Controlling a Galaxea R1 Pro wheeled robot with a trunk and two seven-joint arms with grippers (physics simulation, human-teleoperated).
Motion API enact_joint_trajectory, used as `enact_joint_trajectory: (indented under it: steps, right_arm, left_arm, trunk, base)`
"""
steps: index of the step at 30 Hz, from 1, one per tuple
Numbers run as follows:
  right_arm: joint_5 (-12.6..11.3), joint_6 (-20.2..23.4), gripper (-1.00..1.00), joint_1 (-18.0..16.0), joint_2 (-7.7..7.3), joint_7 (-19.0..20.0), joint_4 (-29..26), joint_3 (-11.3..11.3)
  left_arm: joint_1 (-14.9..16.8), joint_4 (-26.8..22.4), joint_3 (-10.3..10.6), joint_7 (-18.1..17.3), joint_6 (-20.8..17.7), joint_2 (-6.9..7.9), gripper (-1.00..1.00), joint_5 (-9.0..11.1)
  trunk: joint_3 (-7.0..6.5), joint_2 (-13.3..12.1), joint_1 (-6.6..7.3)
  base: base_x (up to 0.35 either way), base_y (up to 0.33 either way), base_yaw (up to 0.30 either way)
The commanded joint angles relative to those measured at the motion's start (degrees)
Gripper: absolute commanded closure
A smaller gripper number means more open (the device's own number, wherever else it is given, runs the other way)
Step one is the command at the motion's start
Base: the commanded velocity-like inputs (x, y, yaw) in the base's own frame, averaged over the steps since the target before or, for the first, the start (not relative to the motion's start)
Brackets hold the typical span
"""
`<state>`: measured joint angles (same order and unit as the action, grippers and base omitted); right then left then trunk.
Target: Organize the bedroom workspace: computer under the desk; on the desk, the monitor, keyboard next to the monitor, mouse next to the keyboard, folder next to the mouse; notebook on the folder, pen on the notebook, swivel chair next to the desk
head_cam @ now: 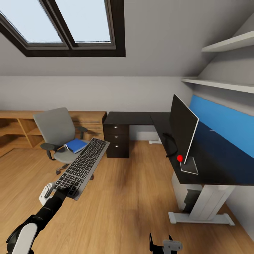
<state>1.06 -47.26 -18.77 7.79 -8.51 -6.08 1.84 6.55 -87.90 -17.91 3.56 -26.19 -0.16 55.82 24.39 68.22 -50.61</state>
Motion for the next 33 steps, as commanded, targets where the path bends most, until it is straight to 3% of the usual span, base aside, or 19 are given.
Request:
enact_joint_trajectory:
  steps: [1,14,33]
  right_arm:
    - [0.13,-0.11,-1.00,-0.04,0.01,-0.40,0.16,0.21]
    - [0.21,-0.13,-1.00,-0.04,0.21,-0.42,1.03,0.36]
    - [0.17,-0.11,-1.00,-0.04,0.12,-0.54,0.99,0.18]
  left_arm:
    - [0.04,-0.08,-0.07,0.39,-0.34,-0.02,1.00,0.56]
    - [0.04,-0.08,-0.10,0.43,-0.30,0.06,1.00,0.52]
    - [0.04,0.25,-0.28,-0.04,-0.59,0.04,1.00,0.77]
  trunk:
    - [-0.12,-0.38,0.23]
    - [-2.46,-5.59,3.08]
    - [-2.46,-5.59,3.08]
  base:
    - [0.000,0.000,0.000]
    - [0.000,0.000,0.000]
    - [0.037,0.003,0.000]
